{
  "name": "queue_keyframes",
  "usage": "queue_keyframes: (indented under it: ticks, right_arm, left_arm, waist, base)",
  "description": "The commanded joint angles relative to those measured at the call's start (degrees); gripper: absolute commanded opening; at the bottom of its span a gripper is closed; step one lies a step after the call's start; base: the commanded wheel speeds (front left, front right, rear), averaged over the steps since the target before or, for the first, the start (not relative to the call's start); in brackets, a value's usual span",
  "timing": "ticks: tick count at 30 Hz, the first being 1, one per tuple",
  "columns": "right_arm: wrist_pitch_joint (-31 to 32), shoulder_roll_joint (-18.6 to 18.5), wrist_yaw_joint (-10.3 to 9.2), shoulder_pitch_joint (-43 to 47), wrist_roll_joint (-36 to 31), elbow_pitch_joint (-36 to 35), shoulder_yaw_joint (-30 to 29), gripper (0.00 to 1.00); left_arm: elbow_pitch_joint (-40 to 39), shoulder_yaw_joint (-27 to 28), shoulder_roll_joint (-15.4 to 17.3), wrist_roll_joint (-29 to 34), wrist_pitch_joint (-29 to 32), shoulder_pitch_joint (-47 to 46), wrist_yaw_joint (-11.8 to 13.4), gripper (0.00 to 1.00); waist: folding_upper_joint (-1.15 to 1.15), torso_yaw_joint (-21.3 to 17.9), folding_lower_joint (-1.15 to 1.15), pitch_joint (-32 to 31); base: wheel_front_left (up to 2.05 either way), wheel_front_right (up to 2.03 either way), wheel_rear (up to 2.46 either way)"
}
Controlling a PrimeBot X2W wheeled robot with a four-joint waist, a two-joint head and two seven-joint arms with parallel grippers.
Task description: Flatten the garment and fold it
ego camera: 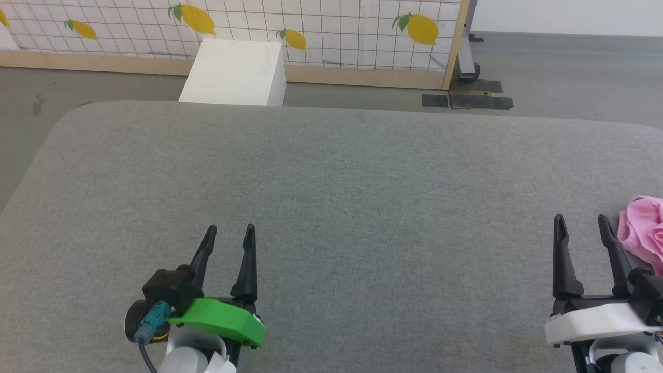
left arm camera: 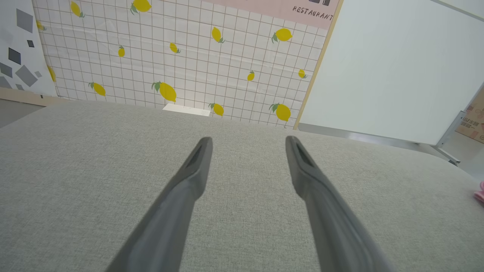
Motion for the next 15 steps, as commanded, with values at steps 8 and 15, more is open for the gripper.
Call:
queue_keyframes:
  ticks: [8, 15]
  right_arm:
    - [-0.56, 0.02, -0.08, 0.65, 1.24, -0.43, 0.46, 1.00]
    - [-0.16, 0.01, 0.01, 0.03, 1.40, -0.27, 0.36, 0.00]
  left_arm:
    - [0.17, -0.26, -0.16, -0.50, -0.22, 0.35, 0.67, 1.00]
    - [0.49, -0.45, 0.00, -0.41, 0.01, 0.01, 0.48, 0.00]
  waist:
    - [0.00, 0.04, 0.00, 0.09]
    - [0.00, -0.08, 0.00, 0.04]
  base:
    - [0.00, 0.00, 0.00]
    - [0.00, 0.00, 0.00]
